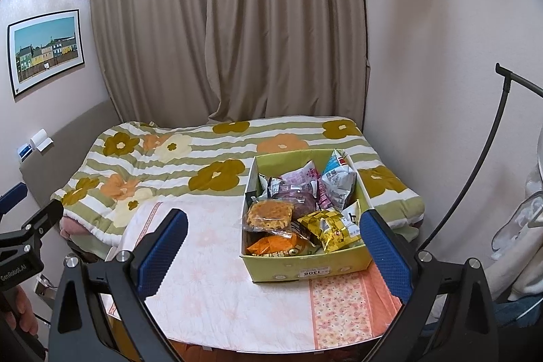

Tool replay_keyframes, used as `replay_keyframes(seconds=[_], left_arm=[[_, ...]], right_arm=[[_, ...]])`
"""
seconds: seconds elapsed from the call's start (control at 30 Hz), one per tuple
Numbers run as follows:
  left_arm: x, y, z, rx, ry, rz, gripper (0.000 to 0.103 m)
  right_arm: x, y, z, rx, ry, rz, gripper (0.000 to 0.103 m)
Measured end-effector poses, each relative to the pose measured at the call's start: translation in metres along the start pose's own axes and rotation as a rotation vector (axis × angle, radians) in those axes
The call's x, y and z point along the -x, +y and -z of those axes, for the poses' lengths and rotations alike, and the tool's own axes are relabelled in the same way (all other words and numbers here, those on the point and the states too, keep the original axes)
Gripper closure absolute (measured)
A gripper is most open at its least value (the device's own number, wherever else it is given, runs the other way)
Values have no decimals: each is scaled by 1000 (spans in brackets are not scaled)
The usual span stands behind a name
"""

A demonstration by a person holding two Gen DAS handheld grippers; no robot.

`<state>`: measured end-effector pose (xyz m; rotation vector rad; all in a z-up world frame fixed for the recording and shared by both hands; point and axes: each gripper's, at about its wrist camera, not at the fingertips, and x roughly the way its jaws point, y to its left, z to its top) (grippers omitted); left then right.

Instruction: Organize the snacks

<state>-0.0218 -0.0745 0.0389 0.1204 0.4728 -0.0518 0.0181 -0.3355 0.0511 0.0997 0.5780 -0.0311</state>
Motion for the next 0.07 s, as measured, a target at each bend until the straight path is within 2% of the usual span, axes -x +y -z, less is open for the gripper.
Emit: replay_keyframes(seconds=[0.07], left_arm=[[-2, 1, 0, 8, 4, -2, 1]], right_arm=[[-3, 0, -1, 1, 4, -4, 2]])
